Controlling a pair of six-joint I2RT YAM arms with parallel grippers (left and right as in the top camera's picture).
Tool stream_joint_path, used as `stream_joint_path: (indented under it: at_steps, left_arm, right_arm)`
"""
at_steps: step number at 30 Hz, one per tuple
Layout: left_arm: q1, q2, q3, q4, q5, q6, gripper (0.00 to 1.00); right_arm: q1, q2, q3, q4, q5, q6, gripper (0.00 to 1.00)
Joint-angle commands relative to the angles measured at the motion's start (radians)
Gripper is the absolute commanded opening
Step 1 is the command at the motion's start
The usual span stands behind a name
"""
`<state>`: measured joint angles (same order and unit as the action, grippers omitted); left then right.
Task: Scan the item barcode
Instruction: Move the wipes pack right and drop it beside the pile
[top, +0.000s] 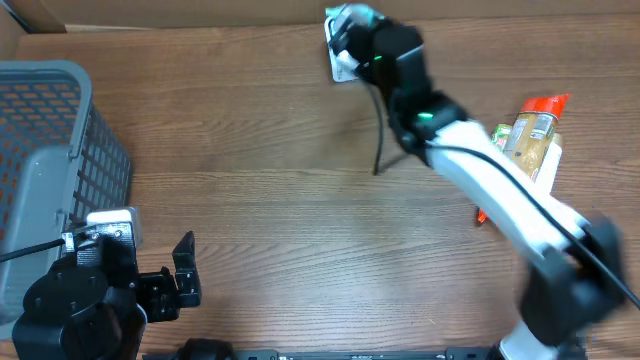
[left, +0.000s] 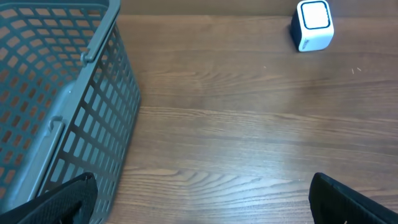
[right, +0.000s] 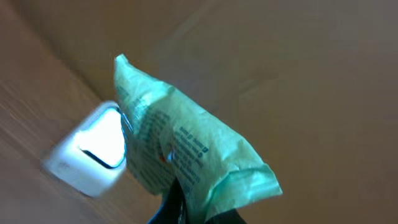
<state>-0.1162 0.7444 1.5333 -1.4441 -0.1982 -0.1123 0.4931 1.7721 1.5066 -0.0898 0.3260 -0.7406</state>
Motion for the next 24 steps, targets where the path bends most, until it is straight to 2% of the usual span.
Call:
stream_joint_path:
  at_steps: [1, 3, 5, 9, 13, 19, 22, 24]
  left_arm:
    - [0.005, 0.003, -0.002, 0.003, 0.008, -0.007, 1.00]
    - [0.005, 0.003, -0.002, 0.003, 0.008, -0.007, 1.00]
    - [0.005, 0.003, -0.002, 0.003, 0.008, -0.007, 1.00]
    - [0.005, 0.003, -0.002, 0.003, 0.008, -0.007, 0.99]
    - [0.005, 0.003, -0.002, 0.004, 0.008, -0.007, 1.00]
    - [0.005, 0.003, -0.002, 0.003, 0.008, -0.007, 1.00]
    - [0.005, 0.003, -0.002, 0.004, 0.008, -0.007, 1.00]
    - [0.005, 0.003, -0.002, 0.003, 0.008, -0.007, 1.00]
  right_arm:
    - [-0.031, -0.202, 0.027, -0.197, -0.219, 0.604, 0.04]
    - [-0.091, -0.289, 0.027, -0.416, -0.394, 0.827, 0.04]
    - [-0.148, -0.319, 0.027, -0.563, -0.468, 0.970, 0.04]
    - [-0.247, -0.298, -0.003, -0.755, -0.405, 1.223, 0.04]
    - [-0.328, -0.244, -0.111, -0.777, -0.251, 1.515, 0.04]
    - [-0.387, -0.144, -0.246, -0.620, -0.203, 1.536, 0.04]
    - [-0.404, -0.084, -0.266, -0.596, -0.195, 1.552, 0.04]
    - [-0.405, -0.058, -0.266, -0.599, -0.196, 1.529, 0.11]
